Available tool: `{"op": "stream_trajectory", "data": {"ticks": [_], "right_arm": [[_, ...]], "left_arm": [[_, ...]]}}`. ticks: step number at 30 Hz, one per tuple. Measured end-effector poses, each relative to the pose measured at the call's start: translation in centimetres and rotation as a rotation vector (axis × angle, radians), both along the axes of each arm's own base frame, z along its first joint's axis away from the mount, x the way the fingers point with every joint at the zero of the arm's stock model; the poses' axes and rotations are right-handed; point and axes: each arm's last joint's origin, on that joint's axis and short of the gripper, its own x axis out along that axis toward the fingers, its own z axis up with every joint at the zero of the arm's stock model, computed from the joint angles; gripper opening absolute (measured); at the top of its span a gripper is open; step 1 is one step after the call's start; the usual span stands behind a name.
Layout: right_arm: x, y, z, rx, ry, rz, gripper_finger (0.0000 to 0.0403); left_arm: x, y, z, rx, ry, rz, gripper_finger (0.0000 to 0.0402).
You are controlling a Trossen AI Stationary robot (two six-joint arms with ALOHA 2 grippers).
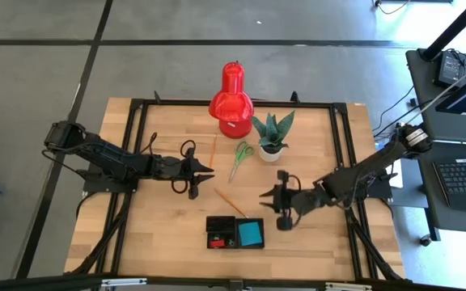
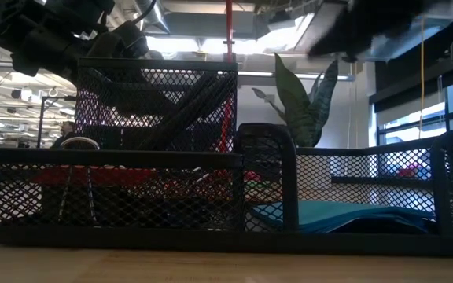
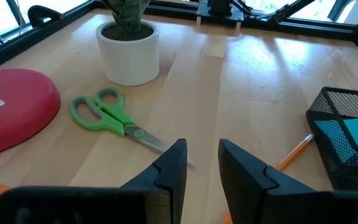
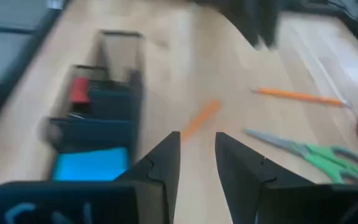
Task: Pick and place office supplies into organizer
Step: Put the green scissors into the desk organizer
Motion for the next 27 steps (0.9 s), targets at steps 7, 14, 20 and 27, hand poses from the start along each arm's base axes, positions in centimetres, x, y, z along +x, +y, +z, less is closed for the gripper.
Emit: {"op": "stream_trajectory", "data": {"ticks": [7, 14, 20, 27], "right_arm": [[-1.8, -4.4, -4.4, 0.006, -0.099, -0.097, 0.0104], [-3.3, -6.8, -6.5, 0.048, -0.212, -0.123, 0.0104], [-3.8, -7.3, -6.8, 0.101, -0.267, -0.125, 0.0104], [-3.5, -7.4, -6.5, 0.103, -0.275, -0.136, 0.0104]], "left_arm": [[0.0, 0.0, 0.0, -0.027, -0.005, 0.011, 0.0086], [0.0, 0.0, 0.0, -0.079, -0.014, 0.031, 0.0086], [0.5, 0.8, 0.6, -0.088, -0.030, 0.053, 0.0086], [1.8, 3.7, 2.4, -0.100, -0.028, 0.122, 0.0086]]}}
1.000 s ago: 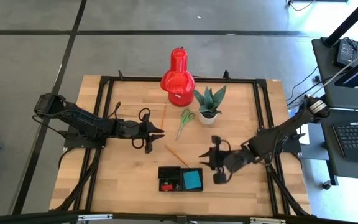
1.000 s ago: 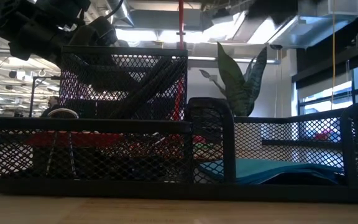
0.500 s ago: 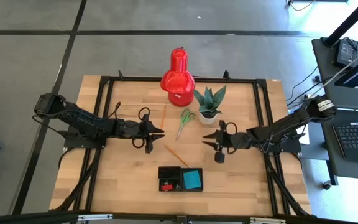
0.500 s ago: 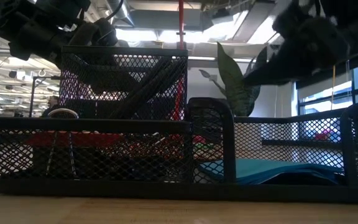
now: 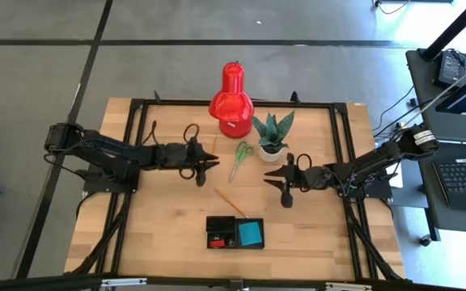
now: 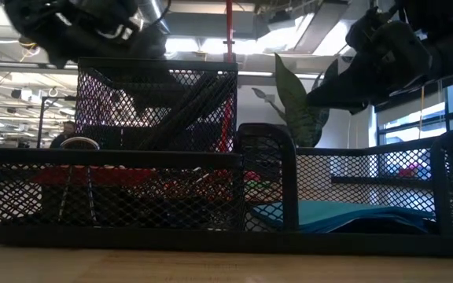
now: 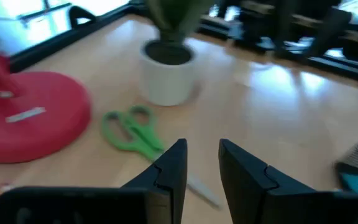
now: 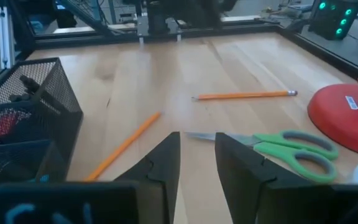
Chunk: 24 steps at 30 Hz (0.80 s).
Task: Pick and place office supplies into organizer
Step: Put the green scissors into the desk organizer
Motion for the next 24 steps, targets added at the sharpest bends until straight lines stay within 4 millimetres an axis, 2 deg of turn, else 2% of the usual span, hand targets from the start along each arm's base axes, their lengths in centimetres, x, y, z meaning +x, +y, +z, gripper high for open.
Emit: {"op": "stream_trajectory", "data": {"ticks": [5, 9, 19, 24], "right_arm": [[0.0, 0.0, -0.2, 0.019, 0.013, -0.007, 0.0104], [0.0, 0.0, -0.1, -0.021, 0.018, 0.004, 0.0104], [0.1, -1.0, -0.2, -0.058, 0.030, -0.032, 0.0104], [0.1, -1.2, -0.4, -0.057, 0.051, -0.042, 0.0104]], "left_arm": [[0.8, 2.3, 1.1, -0.004, 0.062, 0.084, 0.0086], [1.9, 3.3, 1.3, -0.018, 0.087, 0.060, 0.0086], [6.6, 4.9, -1.9, -0.073, 0.209, 0.056, 0.0086], [9.2, 5.7, -2.7, -0.049, 0.240, 0.052, 0.0086]]}}
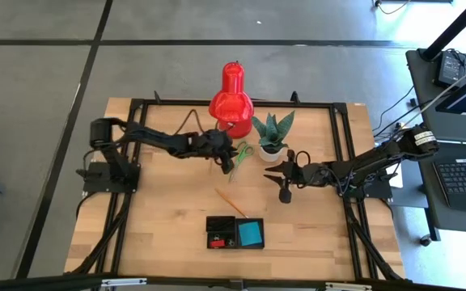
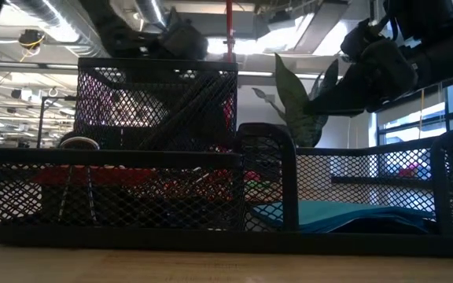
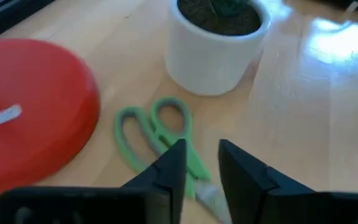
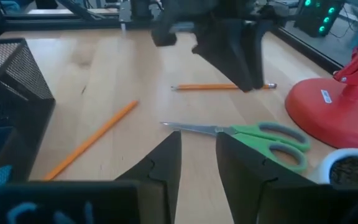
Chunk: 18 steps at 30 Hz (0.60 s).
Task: Pick and place office supplies into organizer
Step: Put the green scissors into the desk organizer
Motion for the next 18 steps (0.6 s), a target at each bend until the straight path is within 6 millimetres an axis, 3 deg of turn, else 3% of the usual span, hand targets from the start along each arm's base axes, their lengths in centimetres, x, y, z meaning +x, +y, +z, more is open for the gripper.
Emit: {"op": "stream_trajectory", "data": {"ticks": [6, 18], "right_arm": [[0.0, 0.0, 0.0, 0.021, -0.003, -0.006, 0.0104], [-0.1, 0.0, -0.2, 0.024, 0.019, -0.009, 0.0104]], "left_arm": [[2.2, 1.0, -0.5, 0.027, 0.089, 0.041, 0.0086], [4.2, 1.8, -1.4, 0.120, 0.177, 0.098, 0.0086]]}}
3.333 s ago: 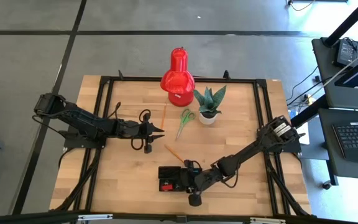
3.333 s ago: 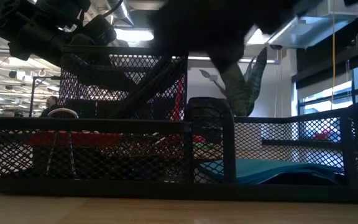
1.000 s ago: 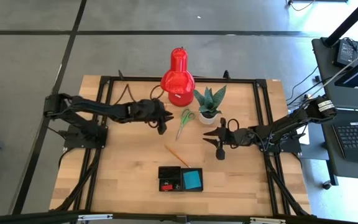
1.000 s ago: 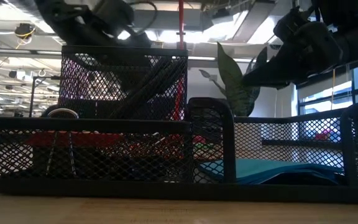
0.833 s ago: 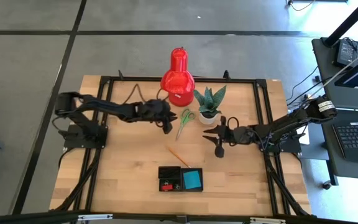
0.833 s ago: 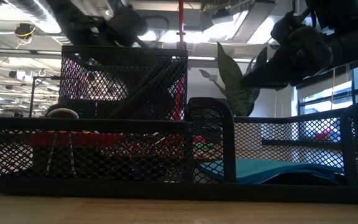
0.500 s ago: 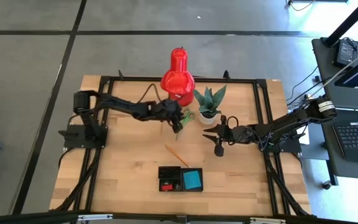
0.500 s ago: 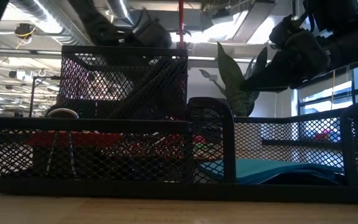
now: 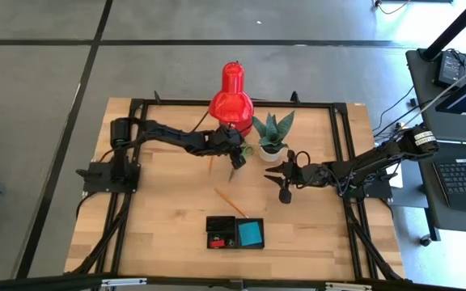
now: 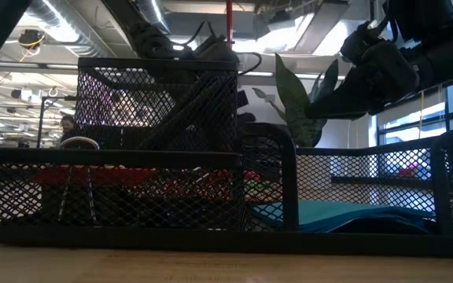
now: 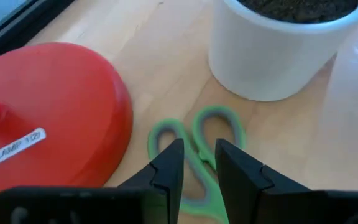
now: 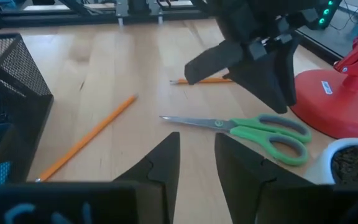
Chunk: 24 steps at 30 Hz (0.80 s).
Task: Pick and place office supplies into organizer
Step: Put the green scissors into the desk organizer
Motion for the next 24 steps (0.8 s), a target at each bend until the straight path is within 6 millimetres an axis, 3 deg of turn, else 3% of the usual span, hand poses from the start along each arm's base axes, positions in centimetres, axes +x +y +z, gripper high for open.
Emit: {"op": "stream_trajectory", "data": {"ticks": [9, 24], "right_arm": [[0.0, 0.0, -0.1, -0.002, 0.007, 0.000, 0.0104], [0.0, 0.0, -0.1, 0.000, 0.007, 0.000, 0.0104]], "left_arm": [[-0.3, 1.0, -0.7, 0.001, 0.037, 0.045, 0.0086], [0.1, 0.9, -2.7, -0.056, 0.079, 0.018, 0.0086]]}}
